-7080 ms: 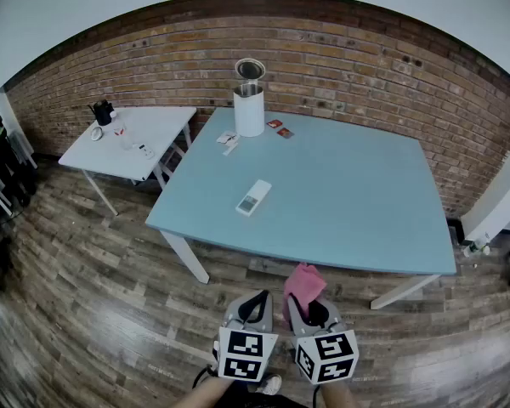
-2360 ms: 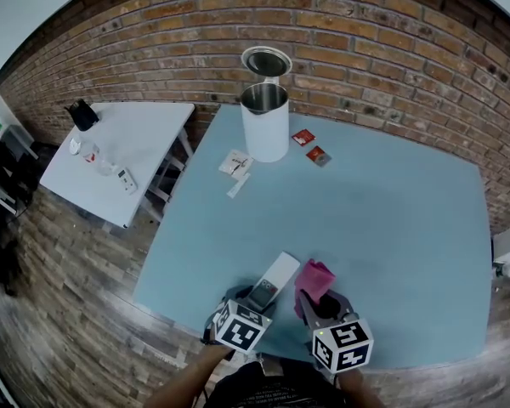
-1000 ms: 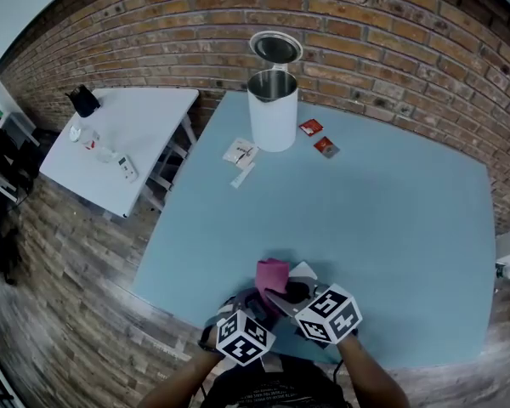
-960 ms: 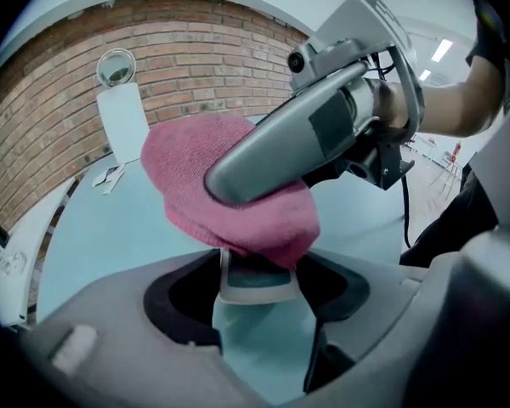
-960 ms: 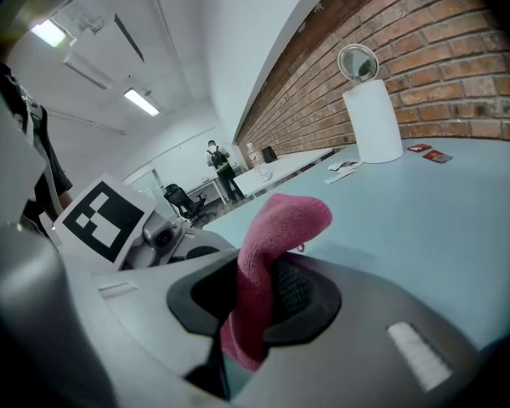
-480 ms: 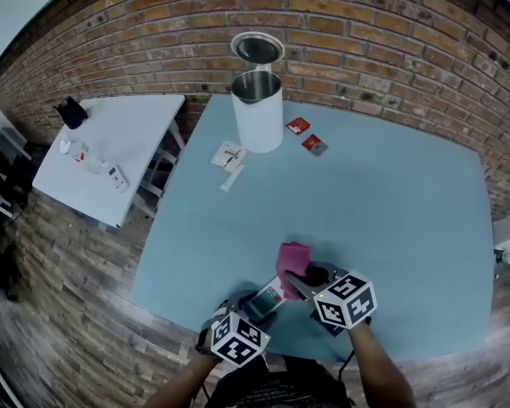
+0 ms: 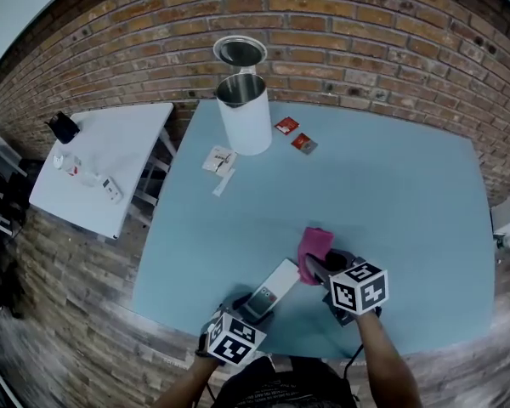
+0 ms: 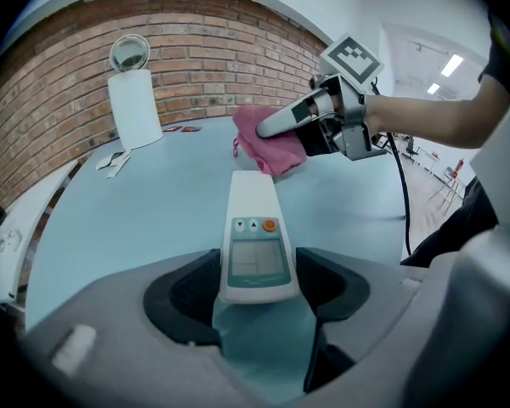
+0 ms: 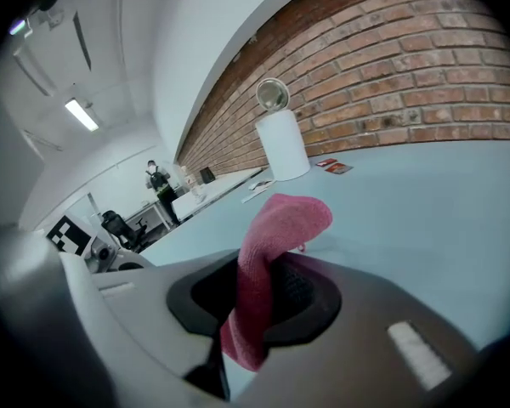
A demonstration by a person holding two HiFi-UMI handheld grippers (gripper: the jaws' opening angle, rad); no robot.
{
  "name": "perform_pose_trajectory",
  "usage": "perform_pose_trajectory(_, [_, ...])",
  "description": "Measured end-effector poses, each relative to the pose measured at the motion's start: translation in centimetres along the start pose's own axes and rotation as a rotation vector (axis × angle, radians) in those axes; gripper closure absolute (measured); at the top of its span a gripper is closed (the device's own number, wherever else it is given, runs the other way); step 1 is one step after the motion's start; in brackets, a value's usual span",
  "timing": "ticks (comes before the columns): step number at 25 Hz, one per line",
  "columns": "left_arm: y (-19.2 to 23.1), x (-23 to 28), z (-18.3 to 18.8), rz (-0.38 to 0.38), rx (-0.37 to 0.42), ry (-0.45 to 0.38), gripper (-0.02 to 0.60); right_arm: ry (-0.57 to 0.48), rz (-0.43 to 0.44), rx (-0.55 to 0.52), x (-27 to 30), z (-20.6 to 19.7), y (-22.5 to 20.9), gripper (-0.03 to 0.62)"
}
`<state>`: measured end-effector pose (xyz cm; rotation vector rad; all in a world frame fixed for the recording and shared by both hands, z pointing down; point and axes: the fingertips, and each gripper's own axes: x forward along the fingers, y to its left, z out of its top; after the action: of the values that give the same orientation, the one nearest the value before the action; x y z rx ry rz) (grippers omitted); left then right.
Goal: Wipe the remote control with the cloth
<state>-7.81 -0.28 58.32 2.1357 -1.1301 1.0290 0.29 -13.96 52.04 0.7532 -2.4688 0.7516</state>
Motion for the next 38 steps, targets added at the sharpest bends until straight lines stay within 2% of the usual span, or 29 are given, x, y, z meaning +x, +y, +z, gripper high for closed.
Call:
perform_pose_trajectory(3, [0.8, 0.2, 0.0, 0.035, -0.08, -0.01, 0.301, -0.072, -0.095, 0.112, -1.1, 0.3, -1.7, 0.516])
perform_pose_trajectory(5, [1.2, 0.3, 0.1, 0.054, -0.109, -0.015, 0.299, -0.101, -0.128, 0.2, -1.0, -0.4, -2.2, 0.517])
perform_pose_trajectory(8, [1.2, 0.4, 0.2, 0.07, -0.106, -0.001, 0.299, -0.142, -0.125, 0.293, 0.0, -1.2, -1.7, 0.517])
perform_pose_trajectory(12, [1.1, 0.4, 0.0, 0.071, -0.104, 0.03, 0.299, -0.178, -0.088, 0.365, 1.1, -1.4, 0.1, 0.517])
perform_pose_trajectory(17, [1.1, 0.5, 0.1, 0.069, -0.099, 0.026, 0.299, -0.179, -0.074, 0.385, 0.9, -2.4, 2.4, 0.517])
perform_pose_trajectory(22, [1.2, 0.5, 0.0, 0.068, -0.096, 0.028, 0.299, -0.171, -0.027, 0.436, 0.9, -3.8, 5.0, 0.517])
perform_pose_trajectory(31, [1.2, 0.5, 0.0, 0.064, -0.085, 0.043, 0.299, -0.134, 0.039, 0.458, 0.9, -5.6, 8.2, 0.516])
perform_pose_trajectory(38, [0.8, 0.2, -0.3, -0.003, 0.013, 0.06, 0.299, -0.085, 0.069, 0.439, -0.3, -5.2, 7.5, 0.517])
